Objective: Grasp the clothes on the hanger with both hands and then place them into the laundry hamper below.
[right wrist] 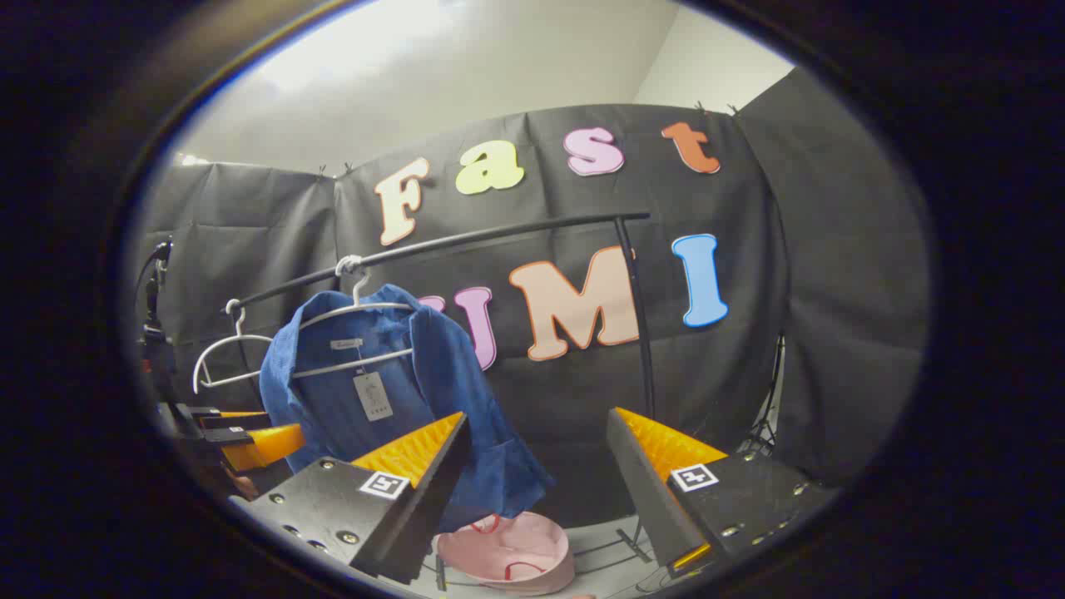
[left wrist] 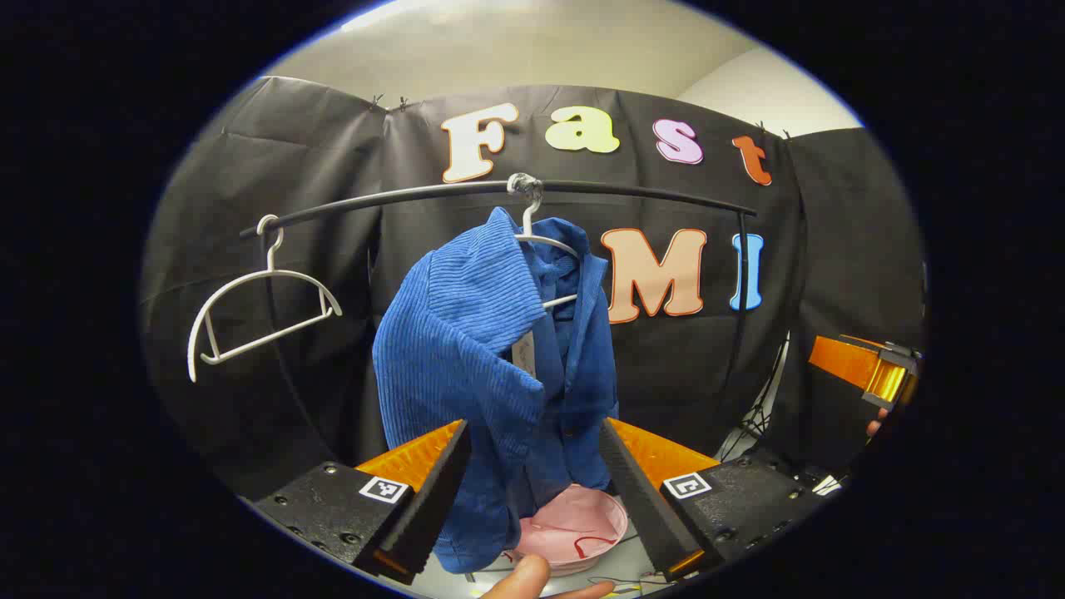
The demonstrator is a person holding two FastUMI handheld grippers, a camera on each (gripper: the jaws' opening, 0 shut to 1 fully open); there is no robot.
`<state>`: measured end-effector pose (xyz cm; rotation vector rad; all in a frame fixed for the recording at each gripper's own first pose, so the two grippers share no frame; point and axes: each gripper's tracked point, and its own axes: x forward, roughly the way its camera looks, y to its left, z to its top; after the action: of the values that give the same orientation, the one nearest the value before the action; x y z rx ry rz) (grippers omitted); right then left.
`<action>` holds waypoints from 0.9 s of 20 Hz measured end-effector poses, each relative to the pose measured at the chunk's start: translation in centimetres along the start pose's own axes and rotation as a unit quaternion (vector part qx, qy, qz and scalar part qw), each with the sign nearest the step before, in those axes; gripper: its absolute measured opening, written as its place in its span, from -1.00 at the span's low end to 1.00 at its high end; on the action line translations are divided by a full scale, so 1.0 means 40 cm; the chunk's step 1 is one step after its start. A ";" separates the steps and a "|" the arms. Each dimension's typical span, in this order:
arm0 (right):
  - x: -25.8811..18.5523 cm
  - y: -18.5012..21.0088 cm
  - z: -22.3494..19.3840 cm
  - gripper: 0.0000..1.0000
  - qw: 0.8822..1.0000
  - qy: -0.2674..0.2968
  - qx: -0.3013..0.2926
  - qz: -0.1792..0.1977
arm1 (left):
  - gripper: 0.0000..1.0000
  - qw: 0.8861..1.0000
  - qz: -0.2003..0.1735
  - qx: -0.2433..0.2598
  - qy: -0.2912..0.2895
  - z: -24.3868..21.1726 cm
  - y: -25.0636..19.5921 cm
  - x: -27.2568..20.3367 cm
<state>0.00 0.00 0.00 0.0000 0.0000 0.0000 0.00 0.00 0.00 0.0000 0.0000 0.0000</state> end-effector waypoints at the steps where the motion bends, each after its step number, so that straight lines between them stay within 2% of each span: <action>1: 0.000 -0.011 -0.003 0.97 1.000 0.002 -0.003 0.000 | 0.96 1.000 0.004 0.007 -0.004 0.005 -0.009 -0.004; 5: 0.005 -0.033 -0.019 0.97 1.000 0.023 0.010 0.010 | 0.91 0.999 0.015 0.016 -0.026 0.044 -0.024 -0.012; 7: 0.014 -0.048 0.004 0.97 1.000 0.011 0.006 0.005 | 0.96 1.000 0.006 0.013 -0.022 0.040 -0.031 -0.009; 8: 0.021 -0.045 0.009 0.97 1.000 0.010 0.007 0.008 | 0.91 1.000 0.006 0.015 -0.018 0.034 -0.031 -0.005; 12: 0.023 -0.017 0.003 0.97 0.999 0.023 0.005 0.023 | 0.96 1.000 -0.008 -0.001 -0.015 0.034 -0.060 0.012; 15: 0.026 -0.051 0.002 0.97 1.000 0.018 0.007 0.002 | 0.96 1.000 -0.014 0.006 -0.008 0.030 -0.058 0.030; 16: 0.032 -0.052 0.004 0.97 1.000 0.019 0.013 0.000 | 0.91 1.000 -0.013 0.009 -0.006 0.029 -0.057 0.022; 18: 0.042 -0.050 0.008 0.97 1.000 0.018 0.022 -0.001 | 0.96 1.000 -0.017 0.012 -0.015 0.038 -0.059 0.030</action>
<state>1.67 -1.98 0.33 0.0442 0.0367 -0.0012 1.21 -2.34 1.52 0.0250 -0.0302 -0.0330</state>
